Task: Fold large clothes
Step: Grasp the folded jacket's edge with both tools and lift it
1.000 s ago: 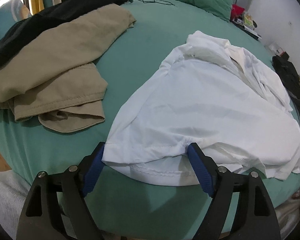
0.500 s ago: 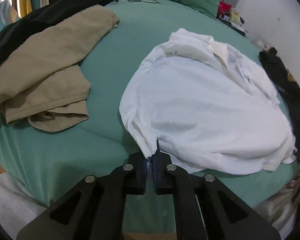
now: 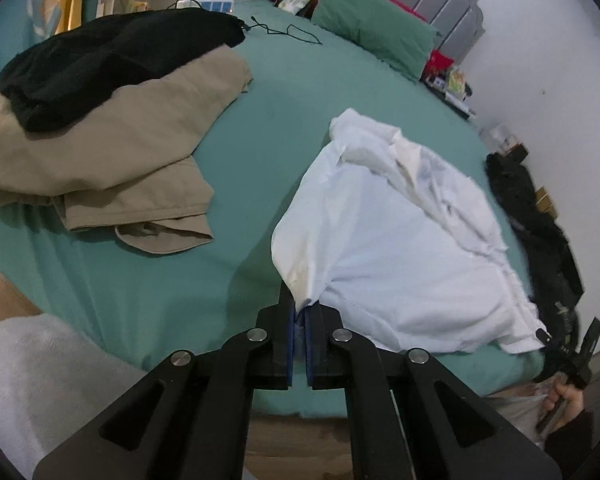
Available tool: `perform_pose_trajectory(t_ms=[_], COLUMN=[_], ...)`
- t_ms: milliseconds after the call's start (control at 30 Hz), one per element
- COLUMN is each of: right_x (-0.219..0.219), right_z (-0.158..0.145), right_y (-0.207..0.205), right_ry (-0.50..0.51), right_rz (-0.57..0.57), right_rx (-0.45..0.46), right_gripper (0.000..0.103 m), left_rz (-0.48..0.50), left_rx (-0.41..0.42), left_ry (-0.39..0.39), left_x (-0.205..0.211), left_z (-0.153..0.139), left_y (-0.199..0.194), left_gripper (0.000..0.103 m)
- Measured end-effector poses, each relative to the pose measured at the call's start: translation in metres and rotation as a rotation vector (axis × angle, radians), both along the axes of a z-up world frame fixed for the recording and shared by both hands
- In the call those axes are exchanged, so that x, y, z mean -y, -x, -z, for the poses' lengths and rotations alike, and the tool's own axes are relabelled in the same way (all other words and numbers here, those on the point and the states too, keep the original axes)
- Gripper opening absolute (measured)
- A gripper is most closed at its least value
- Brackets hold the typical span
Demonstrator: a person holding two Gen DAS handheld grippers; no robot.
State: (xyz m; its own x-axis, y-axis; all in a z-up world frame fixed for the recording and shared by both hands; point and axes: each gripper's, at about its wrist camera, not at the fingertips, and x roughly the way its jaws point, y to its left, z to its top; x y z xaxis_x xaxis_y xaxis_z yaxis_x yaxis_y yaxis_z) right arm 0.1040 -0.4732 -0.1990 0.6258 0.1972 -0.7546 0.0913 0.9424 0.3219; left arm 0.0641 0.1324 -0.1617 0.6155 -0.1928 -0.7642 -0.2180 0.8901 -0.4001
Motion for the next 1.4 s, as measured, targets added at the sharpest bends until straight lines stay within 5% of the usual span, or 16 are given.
perform_pose_trajectory(t_ms=[733,1067,1400], right_x=[0.003,0.007,0.01], right_z=[-0.095,-0.11,-0.1], right_y=[0.026,-0.037,-0.136], right_ry=[0.084,0.09,0.124], right_rz=[-0.05,-0.065,-0.158], right_rx=[0.19,0.271,0.25], right_gripper=[0.003,0.003,0.003], left_rz=[0.006,0.035,0.04], left_rx=[0.166,0.254,0.261], left_ry=[-0.073,-0.143,-0.13], left_x=[0.001,0.009,0.009], left_z=[-0.075,-0.102,-0.093], left_y=[0.017,-0.058,-0.151], left_gripper=[0.004,0.004,0.004])
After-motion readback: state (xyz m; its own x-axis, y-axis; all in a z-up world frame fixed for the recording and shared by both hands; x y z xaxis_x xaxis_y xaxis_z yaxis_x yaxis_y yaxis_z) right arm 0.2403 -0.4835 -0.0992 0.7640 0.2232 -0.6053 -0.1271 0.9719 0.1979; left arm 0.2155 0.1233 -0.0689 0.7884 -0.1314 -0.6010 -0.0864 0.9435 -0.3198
